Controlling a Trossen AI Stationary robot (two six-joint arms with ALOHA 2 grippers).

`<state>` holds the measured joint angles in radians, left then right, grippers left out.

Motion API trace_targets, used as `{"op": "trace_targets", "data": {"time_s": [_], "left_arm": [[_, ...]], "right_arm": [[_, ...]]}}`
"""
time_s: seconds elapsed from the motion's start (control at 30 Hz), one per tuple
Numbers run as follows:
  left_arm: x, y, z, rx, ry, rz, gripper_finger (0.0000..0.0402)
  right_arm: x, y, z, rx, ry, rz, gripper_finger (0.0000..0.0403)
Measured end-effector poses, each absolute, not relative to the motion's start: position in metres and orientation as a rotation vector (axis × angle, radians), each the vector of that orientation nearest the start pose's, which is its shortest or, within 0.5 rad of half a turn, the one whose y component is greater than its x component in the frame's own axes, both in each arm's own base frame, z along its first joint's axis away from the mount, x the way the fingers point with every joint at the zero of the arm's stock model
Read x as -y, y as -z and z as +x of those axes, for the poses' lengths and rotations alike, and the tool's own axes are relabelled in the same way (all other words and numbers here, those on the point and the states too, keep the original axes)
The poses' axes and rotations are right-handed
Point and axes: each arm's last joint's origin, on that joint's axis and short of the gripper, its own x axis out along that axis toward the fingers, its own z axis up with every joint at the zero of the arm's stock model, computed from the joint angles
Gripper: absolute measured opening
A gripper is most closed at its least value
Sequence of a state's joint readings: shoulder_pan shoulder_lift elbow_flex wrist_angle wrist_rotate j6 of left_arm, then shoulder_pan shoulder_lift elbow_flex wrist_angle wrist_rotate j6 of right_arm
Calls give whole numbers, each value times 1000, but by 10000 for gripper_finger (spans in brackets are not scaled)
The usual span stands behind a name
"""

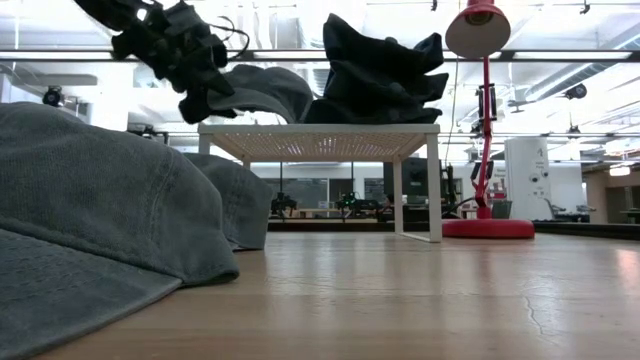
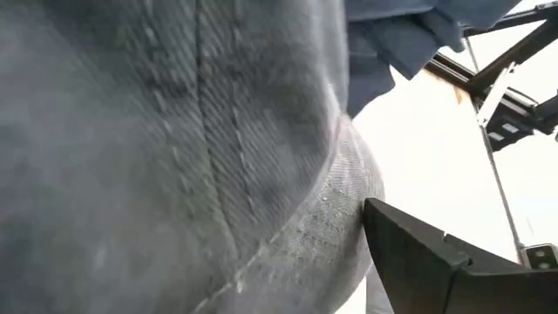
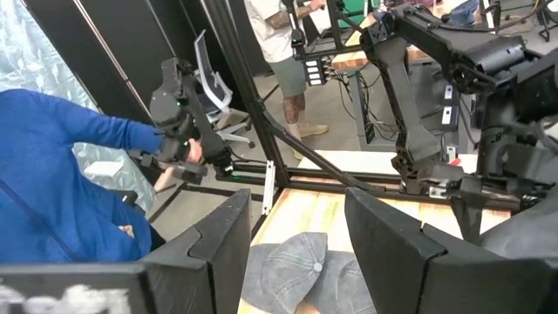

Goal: Pick & Place hat
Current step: Put the left gray cap on the shelf

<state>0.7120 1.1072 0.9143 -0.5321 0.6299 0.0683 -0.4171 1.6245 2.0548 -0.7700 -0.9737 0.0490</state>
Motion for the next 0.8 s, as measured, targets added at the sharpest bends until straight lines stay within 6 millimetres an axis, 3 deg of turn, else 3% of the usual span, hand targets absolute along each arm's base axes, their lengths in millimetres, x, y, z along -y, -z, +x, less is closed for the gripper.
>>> {"op": "trace_targets", "data": {"time_s": [0.2, 0.6, 0.8], "left_arm": [[-133, -294, 180, -575, -53, -359, 230], [-138, -264, 195, -718, 51, -405, 230], [-142, -262, 201, -736, 92, -364, 230]], "right_arm": [[104, -496, 294, -278, -545, 268, 182], [104, -496, 294, -278, -538, 269, 182], [104, -496, 294, -280, -536, 275, 183]]}}
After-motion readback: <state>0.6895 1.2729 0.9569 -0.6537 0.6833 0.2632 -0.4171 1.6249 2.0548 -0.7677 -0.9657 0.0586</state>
